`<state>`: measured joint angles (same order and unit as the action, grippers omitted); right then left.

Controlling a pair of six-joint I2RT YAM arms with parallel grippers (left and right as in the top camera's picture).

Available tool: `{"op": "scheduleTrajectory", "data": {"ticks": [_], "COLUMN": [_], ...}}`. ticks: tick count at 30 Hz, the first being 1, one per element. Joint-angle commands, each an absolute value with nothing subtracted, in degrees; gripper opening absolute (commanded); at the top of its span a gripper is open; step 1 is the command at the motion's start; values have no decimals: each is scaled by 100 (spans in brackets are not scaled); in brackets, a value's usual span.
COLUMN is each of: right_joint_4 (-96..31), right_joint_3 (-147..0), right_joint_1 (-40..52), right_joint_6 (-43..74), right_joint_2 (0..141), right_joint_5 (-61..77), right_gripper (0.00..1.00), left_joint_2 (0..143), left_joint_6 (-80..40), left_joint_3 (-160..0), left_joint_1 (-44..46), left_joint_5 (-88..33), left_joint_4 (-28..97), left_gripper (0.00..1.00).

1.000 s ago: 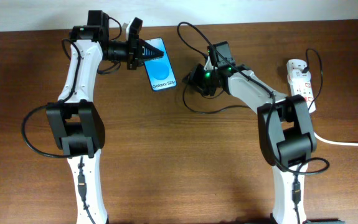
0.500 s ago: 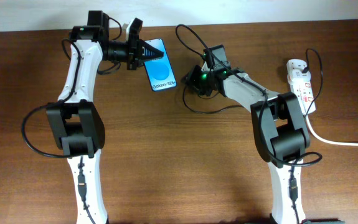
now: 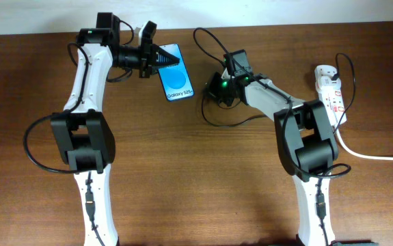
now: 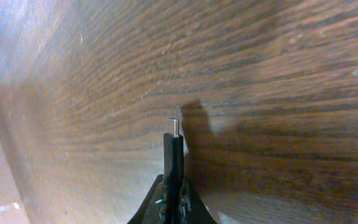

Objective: Plug charger to phone and switch on socket
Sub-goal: 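Grasp the black USB-C cable end with the right gripper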

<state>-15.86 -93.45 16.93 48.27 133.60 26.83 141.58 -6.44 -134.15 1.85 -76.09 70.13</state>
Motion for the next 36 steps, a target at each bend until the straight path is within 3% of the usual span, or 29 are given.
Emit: {"op": "scheduleTrajectory", "data": {"ticks": [1,8,15,26,30,36], "right_joint_4": [-1667,-2165,-4091,-6246,-5546,-2528], "right_joint_3": [-9297,-9297,-9297,-9164,-8084,-6294], "right_joint_1": [1343,513,410,405,410,1100], "right_joint_6": [3986,1833,351,-213,165,2370], "right_joint_2": [13515,12289,10683,9002,8493,8368], "right_joint_5": [3492,6434,6460,5920,6233,5964], "right_gripper": [4,4,4,4,4,4], "left_joint_2": [14123,14123,14123,14123,14123,14123], "left_joint_6": [-567,-539,-163,-161,-36,-45], "left_joint_3": [-13504,-13504,-13504,-13504,-13504,-13504], "left_joint_1": [185,185,187,464,528,646], "left_joint_5": [-7802,-8128,-9019,-9019,-9019,-9019], "left_joint_4": [7039,7074,7076,7059,7059,7083], "left_gripper": [0,0,0,0,0,0]}}
